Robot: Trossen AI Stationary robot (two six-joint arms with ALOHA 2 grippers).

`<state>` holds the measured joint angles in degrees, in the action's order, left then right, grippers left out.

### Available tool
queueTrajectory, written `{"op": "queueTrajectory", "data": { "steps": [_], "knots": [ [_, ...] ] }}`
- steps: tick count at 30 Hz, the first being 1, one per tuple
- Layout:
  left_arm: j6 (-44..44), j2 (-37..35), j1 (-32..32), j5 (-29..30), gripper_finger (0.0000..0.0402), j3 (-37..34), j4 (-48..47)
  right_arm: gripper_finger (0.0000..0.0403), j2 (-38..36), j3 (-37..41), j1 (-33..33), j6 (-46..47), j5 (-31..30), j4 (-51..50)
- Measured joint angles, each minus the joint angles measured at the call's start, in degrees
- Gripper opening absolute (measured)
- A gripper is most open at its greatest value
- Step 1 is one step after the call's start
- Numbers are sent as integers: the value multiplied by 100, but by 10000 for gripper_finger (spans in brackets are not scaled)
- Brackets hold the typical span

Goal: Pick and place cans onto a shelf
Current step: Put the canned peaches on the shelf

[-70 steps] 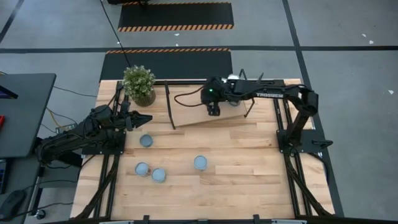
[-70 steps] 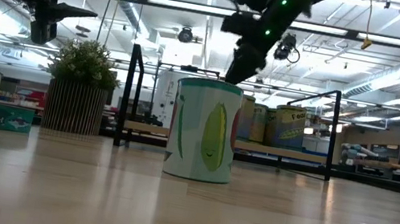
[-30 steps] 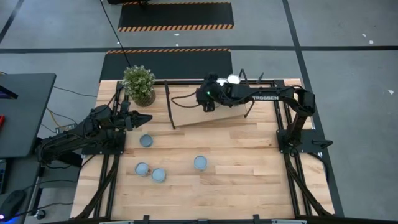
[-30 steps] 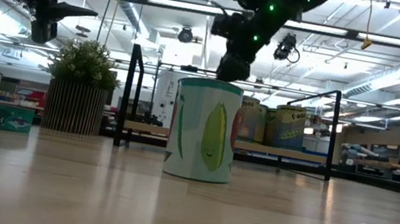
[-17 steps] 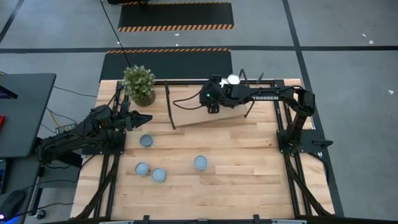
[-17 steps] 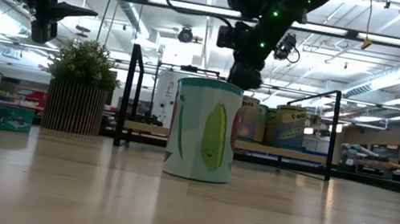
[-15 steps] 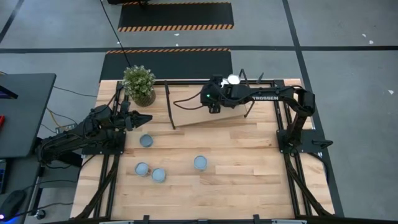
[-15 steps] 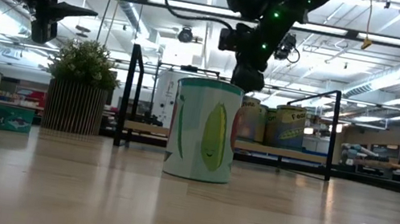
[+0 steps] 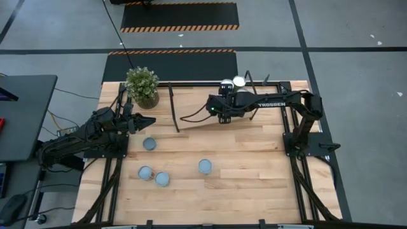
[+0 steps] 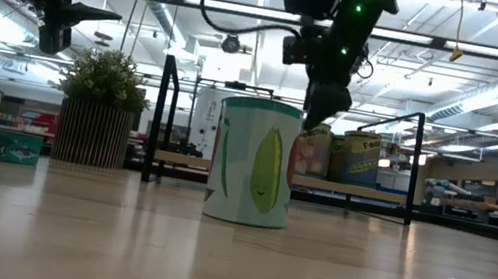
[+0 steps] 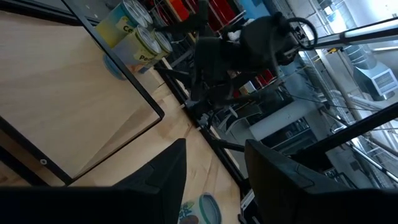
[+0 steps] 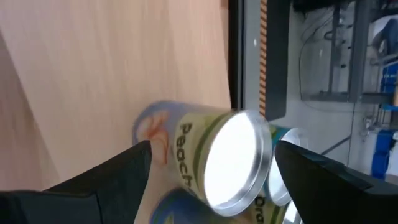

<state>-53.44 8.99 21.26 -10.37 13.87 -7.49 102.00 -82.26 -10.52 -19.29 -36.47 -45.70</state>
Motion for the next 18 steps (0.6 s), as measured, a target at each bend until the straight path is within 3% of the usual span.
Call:
{"op": "queueTrajectory", "data": {
  "steps": [9, 12, 18],
  "knots": [
    [-1, 0, 0, 0, 169, 0, 0, 349, 99, -44, -68, -521, 576, 1584],
    [-109, 0, 0, 0, 169, 0, 3, 349, 227, -44, -193, -780, 409, 1799],
    [-161, 0, -7, -44, 169, -1, 64, 349, 394, -37, -274, -1125, 108, 1298]
  ]
}}
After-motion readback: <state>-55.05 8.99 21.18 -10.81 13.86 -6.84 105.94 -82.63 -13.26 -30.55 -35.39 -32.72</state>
